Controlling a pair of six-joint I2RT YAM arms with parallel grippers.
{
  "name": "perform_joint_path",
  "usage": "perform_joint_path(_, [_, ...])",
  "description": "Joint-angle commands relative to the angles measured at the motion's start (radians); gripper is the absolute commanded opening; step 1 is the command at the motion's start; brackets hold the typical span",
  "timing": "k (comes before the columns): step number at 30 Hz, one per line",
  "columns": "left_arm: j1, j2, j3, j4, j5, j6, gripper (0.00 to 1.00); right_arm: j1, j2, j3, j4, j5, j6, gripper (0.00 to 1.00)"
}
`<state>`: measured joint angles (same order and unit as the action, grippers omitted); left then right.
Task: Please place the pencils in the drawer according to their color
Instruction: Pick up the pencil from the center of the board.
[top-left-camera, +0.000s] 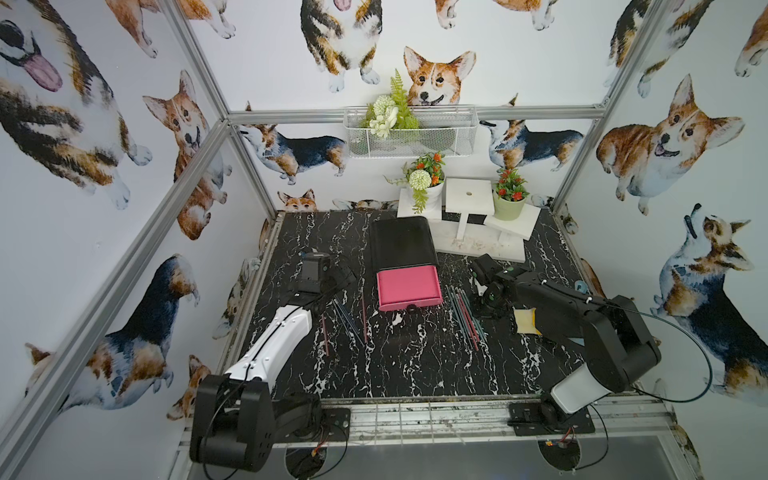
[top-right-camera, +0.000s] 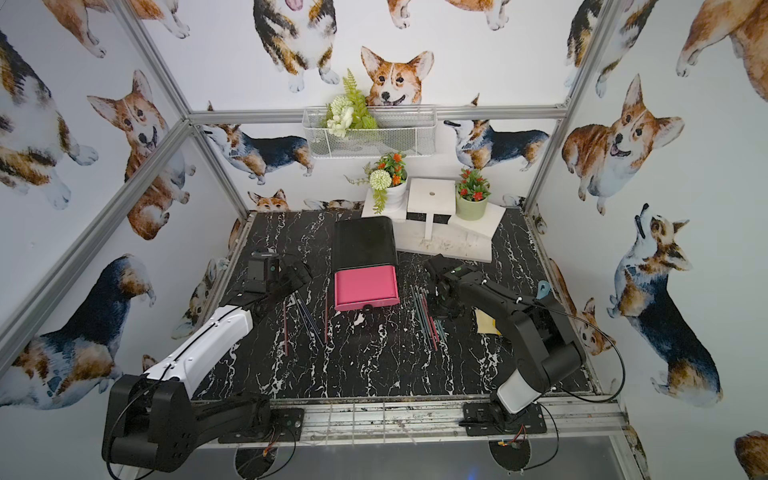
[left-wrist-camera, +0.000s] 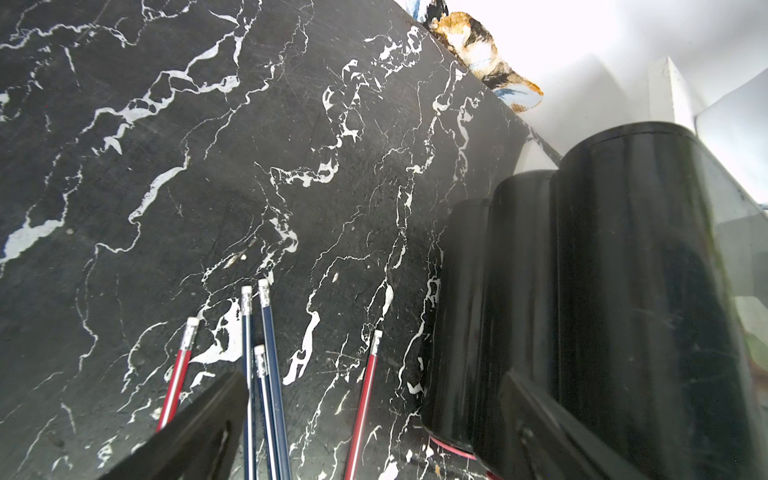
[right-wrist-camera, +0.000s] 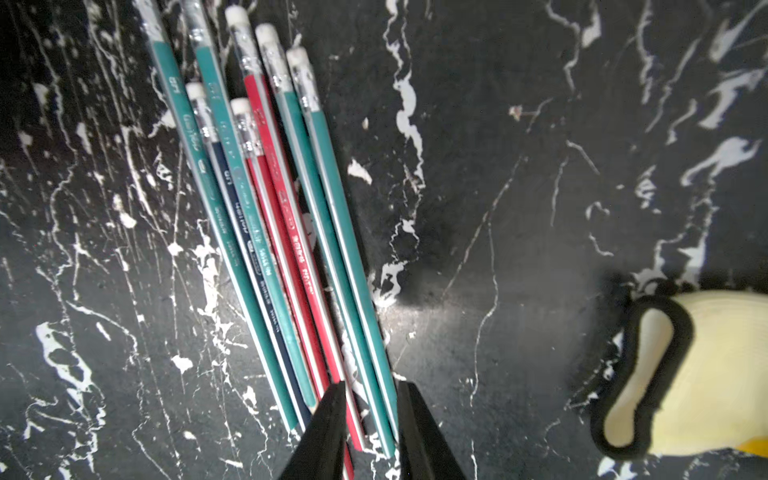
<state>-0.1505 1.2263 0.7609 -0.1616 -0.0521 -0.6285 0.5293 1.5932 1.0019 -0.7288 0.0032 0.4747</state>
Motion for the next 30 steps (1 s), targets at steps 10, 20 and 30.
perform_joint_path(10, [0.008, 0.010, -0.006, 0.017, 0.016, -0.004, 1.00, -0.016, 0.117, 0.017, 0.055, 0.006, -0.012, 0.20])
perform_joint_path(20, [0.009, 0.009, -0.008, 0.023, 0.017, -0.004, 1.00, -0.028, 0.123, 0.012, 0.032, 0.066, 0.027, 0.19])
perform_joint_path(30, [0.011, 0.009, -0.008, 0.027, 0.014, -0.008, 1.00, -0.004, 0.109, -0.023, 0.015, 0.095, 0.106, 0.19])
